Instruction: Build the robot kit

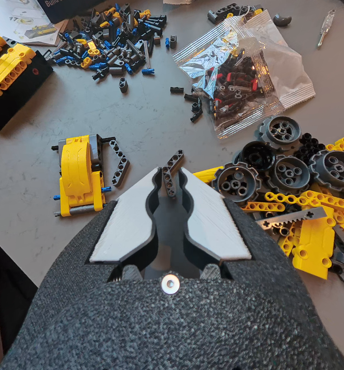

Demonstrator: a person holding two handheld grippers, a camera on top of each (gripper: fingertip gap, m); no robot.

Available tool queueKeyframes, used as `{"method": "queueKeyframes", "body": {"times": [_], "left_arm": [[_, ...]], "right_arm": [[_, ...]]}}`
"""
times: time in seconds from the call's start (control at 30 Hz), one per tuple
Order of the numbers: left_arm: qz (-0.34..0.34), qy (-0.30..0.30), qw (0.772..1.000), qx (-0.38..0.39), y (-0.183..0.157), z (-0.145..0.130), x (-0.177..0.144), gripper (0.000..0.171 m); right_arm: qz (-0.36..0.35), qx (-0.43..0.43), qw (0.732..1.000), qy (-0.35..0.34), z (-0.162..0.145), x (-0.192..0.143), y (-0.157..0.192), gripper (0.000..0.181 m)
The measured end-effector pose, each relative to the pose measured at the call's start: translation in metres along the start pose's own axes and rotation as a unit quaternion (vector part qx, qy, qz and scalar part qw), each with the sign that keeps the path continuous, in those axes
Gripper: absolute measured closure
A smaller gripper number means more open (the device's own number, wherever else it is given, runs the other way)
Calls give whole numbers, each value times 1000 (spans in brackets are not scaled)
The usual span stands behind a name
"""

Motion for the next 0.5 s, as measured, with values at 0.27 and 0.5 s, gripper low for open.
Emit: {"method": "queueKeyframes", "body": {"times": [0.27, 0.5], "left_arm": [[5, 1, 1000, 18, -1, -1, 2, 137], [6, 1, 1000, 24, -2, -2, 2, 138]], "right_arm": [[-8, -29, 999, -35, 8, -7, 6, 162], [24, -43, 998, -43, 17, -2, 24, 161]]}}
Point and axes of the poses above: each gripper's, where its closed fingertips meet, x out along the fingers, z out of its top, y = z × x across the jaws, the point moved 4 cm from there along -x, back along the fingers, and after that the axes turned 13 degrees about -x, right-handed, at the moved point
